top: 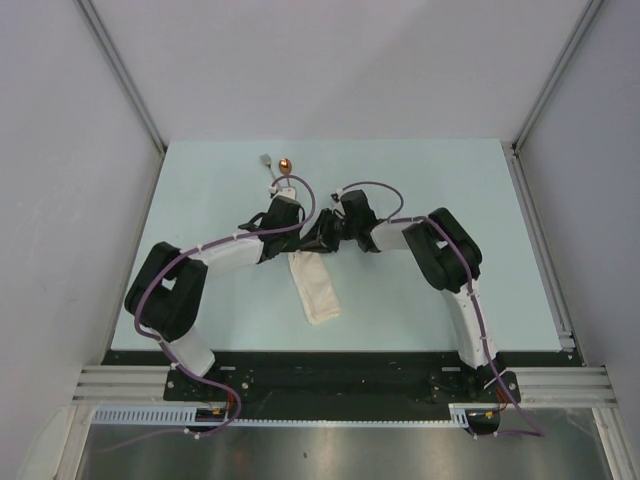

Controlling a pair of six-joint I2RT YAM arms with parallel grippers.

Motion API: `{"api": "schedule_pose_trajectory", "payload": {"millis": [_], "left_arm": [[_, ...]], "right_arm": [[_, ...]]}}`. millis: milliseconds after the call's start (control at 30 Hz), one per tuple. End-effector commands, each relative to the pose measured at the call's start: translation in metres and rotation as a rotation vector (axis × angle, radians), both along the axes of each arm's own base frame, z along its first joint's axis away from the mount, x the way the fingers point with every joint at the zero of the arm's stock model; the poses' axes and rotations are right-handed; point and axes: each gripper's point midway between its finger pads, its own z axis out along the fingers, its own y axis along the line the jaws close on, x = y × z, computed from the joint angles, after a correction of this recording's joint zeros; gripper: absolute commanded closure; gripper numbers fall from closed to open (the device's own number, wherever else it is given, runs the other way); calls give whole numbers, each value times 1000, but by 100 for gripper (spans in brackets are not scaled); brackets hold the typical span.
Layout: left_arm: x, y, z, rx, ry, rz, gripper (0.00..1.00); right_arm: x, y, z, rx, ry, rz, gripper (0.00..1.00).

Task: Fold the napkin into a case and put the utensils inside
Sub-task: Stuff the top corner of the smaller-rectangle-folded napkin into the folded napkin.

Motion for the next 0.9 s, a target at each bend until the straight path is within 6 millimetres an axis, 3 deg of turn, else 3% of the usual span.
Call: {"api": "schedule_pose_trajectory", "payload": {"millis": [0, 233, 400, 500, 867], "left_arm": [[1, -6, 15, -49, -35, 5, 100], [2, -6, 20, -51, -45, 8, 100], [2, -5, 21, -54, -48, 8, 100], [1, -6, 23, -58, -53, 5, 100], [2, -9, 25, -78, -58, 2, 100]], "right_arm": [[-2, -4, 42, 46, -86, 39, 68], [-9, -7, 39, 46, -87, 48, 66], [-11, -2, 32, 66, -72, 58, 92], [-10, -1, 25, 60, -67, 56, 100], [-9, 10, 12, 51, -68, 80, 100]]}}
